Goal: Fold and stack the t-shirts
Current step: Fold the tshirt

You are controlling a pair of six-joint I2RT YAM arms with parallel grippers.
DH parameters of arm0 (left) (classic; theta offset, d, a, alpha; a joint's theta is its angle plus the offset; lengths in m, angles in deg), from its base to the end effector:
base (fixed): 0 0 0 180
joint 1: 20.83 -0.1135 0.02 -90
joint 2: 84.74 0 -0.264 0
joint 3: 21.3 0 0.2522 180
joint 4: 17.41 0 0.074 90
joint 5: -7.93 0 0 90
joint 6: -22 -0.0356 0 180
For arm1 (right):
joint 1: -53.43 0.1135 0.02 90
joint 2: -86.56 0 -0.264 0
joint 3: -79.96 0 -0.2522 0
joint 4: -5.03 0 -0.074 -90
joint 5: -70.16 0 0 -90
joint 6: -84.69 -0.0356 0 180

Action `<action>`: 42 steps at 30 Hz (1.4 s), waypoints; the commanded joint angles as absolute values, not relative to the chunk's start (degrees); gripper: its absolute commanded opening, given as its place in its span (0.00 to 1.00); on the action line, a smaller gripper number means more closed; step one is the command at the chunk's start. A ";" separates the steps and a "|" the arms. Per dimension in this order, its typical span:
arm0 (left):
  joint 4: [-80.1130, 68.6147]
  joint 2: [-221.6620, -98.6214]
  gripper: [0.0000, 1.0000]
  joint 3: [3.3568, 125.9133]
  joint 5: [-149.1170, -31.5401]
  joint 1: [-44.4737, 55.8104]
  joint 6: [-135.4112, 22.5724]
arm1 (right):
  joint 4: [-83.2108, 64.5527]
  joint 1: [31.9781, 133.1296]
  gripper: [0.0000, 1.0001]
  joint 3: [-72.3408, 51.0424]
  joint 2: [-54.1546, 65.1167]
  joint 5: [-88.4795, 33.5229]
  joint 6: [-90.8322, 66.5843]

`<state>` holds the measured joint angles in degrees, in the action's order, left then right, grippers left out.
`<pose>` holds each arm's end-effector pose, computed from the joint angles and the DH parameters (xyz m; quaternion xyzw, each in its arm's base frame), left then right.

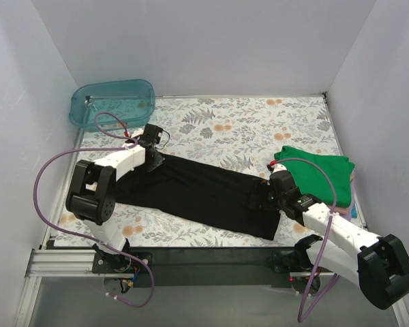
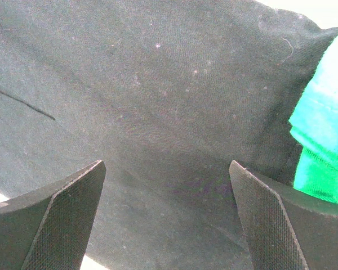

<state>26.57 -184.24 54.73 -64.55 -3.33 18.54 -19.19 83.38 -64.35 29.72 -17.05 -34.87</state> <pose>0.3240 -0.0909 0.1737 -0.5738 0.7817 -0.0604 0.2366 0.1636 0.0922 0.1655 0.0061 0.9249 0.1688 0.3407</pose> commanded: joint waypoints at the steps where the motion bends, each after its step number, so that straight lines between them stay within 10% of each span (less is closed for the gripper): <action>1: 27.20 -179.58 0.00 54.08 -63.96 -3.25 19.19 | -28.33 82.87 0.98 -66.86 28.12 -15.35 -34.40; 29: 27.73 -153.31 0.00 30.98 -71.86 2.63 26.65 | -28.25 82.96 0.98 -67.04 28.64 -15.79 -33.96; 31: 27.73 -151.72 0.23 29.65 -73.01 2.81 26.75 | -28.25 82.96 0.98 -67.12 28.99 -15.62 -34.05; 38: 29.49 -143.29 0.30 26.48 -76.98 3.69 26.22 | -28.16 82.96 0.99 -67.30 29.70 -15.71 -33.87; 42: 32.47 -142.30 0.72 29.89 -72.59 3.69 25.61 | -28.16 82.96 0.98 -67.21 29.61 -15.88 -33.61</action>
<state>30.05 -143.43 27.12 -75.04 3.53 25.84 -19.24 83.38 -64.70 30.38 -17.03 -34.41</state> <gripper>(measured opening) 0.674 0.983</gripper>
